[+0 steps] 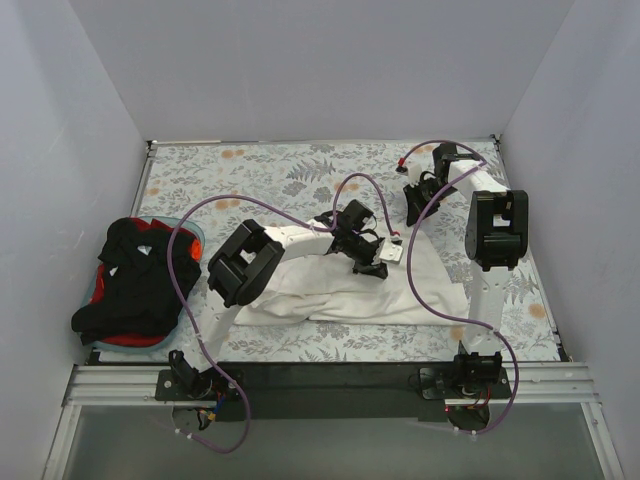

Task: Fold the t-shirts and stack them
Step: Flatten the tshirt out

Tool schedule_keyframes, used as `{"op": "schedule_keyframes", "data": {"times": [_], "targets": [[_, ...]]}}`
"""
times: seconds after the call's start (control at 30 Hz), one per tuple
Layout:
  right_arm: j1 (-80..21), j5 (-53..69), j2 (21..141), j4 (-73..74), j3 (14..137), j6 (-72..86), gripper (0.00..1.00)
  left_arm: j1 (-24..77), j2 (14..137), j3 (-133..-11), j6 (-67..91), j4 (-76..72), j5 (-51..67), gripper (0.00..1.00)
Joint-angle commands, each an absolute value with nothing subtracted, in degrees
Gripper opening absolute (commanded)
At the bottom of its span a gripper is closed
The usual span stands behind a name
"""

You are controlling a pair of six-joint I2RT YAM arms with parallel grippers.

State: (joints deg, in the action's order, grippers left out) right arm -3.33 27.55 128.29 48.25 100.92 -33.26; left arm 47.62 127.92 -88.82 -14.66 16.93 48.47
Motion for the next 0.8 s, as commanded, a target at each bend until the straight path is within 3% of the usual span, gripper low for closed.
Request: {"op": "schedule_keyframes", "data": {"times": [0.0,0.33,0.53,0.77], "targets": [[-2.99,28.3,126.04,49.66,100.2,-33.93,0.01,47.99,124.02,-87.72,-15.21,15.21,46.94,0.0],[-0.53,29.18,122.44,49.66,99.67,-33.75,0.01,43.96,113.3,-86.4,-1.53,12.57,45.35,0.0],[5.97,29.45,116.9,49.57,98.44,-34.45,0.01,31.31,102.32,-85.87,12.63,12.74,41.94,0.0],[9.75,27.69,112.24,49.66,95.63,-34.98,0.01,17.87,94.66,-77.35,17.83,13.19,31.57,0.0]]}}
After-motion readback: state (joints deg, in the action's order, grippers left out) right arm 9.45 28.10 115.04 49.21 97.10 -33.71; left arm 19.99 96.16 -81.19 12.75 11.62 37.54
